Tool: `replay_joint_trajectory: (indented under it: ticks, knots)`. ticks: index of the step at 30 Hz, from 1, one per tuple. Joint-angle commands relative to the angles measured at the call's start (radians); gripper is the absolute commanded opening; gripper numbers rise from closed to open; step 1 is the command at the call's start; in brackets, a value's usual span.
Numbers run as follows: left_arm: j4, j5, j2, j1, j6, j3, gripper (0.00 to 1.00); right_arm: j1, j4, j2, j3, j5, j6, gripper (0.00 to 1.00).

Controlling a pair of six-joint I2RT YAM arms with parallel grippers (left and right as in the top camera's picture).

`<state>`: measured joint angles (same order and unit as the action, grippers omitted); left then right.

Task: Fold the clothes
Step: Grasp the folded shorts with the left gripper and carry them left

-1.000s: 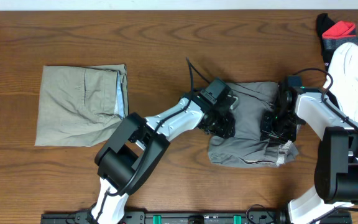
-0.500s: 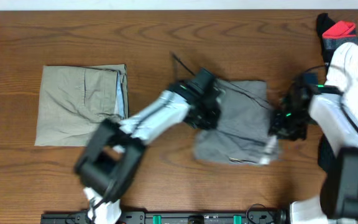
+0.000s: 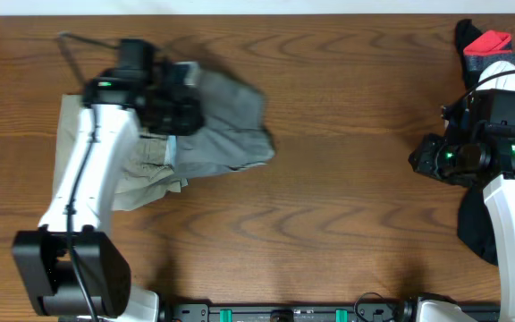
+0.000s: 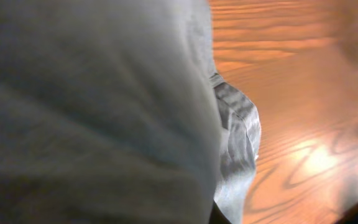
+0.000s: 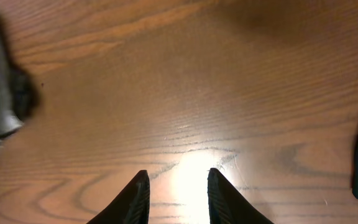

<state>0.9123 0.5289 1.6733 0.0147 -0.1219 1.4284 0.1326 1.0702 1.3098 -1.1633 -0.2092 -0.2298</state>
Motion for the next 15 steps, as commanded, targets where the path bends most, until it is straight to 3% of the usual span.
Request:
replay_joint_trajectory:
  ticks: [1,9,15]
  knots:
    - [0.026,0.016,-0.007,-0.106,-0.097,0.024,0.06,-0.002,0.008,-0.001,-0.002,-0.005,-0.014,0.29]
    - [0.063,-0.04,-0.007,-0.334,-0.188,0.024,0.06,-0.002,0.006,-0.001,-0.002,-0.005,-0.04,0.29]
    - [0.063,-0.147,-0.007,-0.412,-0.179,0.024,0.06,-0.002,-0.013,-0.001,-0.002,-0.004,-0.049,0.3]
